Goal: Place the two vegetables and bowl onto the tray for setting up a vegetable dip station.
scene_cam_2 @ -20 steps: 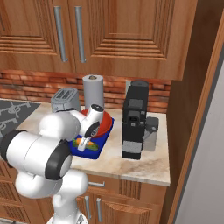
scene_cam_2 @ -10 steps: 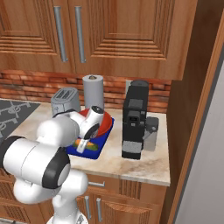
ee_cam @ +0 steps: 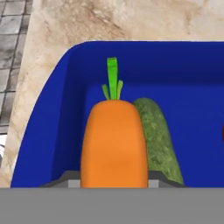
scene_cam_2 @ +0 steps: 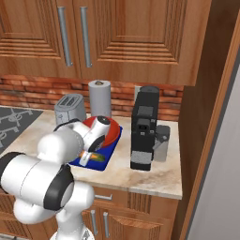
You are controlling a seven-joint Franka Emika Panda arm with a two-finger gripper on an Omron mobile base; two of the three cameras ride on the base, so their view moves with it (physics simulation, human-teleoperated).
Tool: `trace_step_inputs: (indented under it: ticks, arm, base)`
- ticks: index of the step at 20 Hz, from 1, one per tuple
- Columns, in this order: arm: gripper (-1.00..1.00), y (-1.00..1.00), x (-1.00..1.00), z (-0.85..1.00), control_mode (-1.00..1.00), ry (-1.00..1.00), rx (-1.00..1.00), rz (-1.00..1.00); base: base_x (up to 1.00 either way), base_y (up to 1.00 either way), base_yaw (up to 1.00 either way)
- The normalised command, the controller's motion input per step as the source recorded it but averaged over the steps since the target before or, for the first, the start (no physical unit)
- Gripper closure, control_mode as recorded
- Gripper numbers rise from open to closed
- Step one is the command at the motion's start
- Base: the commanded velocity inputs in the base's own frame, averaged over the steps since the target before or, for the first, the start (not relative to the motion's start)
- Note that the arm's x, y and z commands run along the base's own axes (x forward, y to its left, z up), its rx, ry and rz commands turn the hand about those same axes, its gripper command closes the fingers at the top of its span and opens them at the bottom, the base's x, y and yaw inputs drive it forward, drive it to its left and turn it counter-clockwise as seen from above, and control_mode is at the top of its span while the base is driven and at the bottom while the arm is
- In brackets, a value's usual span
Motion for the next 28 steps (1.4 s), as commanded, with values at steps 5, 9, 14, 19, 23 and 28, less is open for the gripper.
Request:
trace_step_inputs:
  ticks: [5,9,14,19,23,28]
  arm:
    - [1.0,0.06,0.08,-0.19,-1.0,0.12,0.02,0.0]
    - [1.0,0.03,0.09,-0.21,-1.0,0.1,0.03,0.0]
    - [1.0,0.03,0.03,-0.19,-1.0,0.02,0.05,0.0]
    - [1.0,0.05,-0.01,-0.15,-1.0,0.0,0.07,0.0]
    - [1.0,0.08,-0.01,-0.15,-1.0,0.0,0.07,0.0]
    - [-1.0,0.11,-0.06,-0.15,-1.0,0.0,0.06,0.0]
  base:
    - [0.0,0.0,0.0]
    - [0.0,0.0,0.0]
    - [0.0,0.0,0.0]
    - [0.0,0.0,0.0]
    - [0.0,0.0,0.0]
    - [0.0,0.0,0.0]
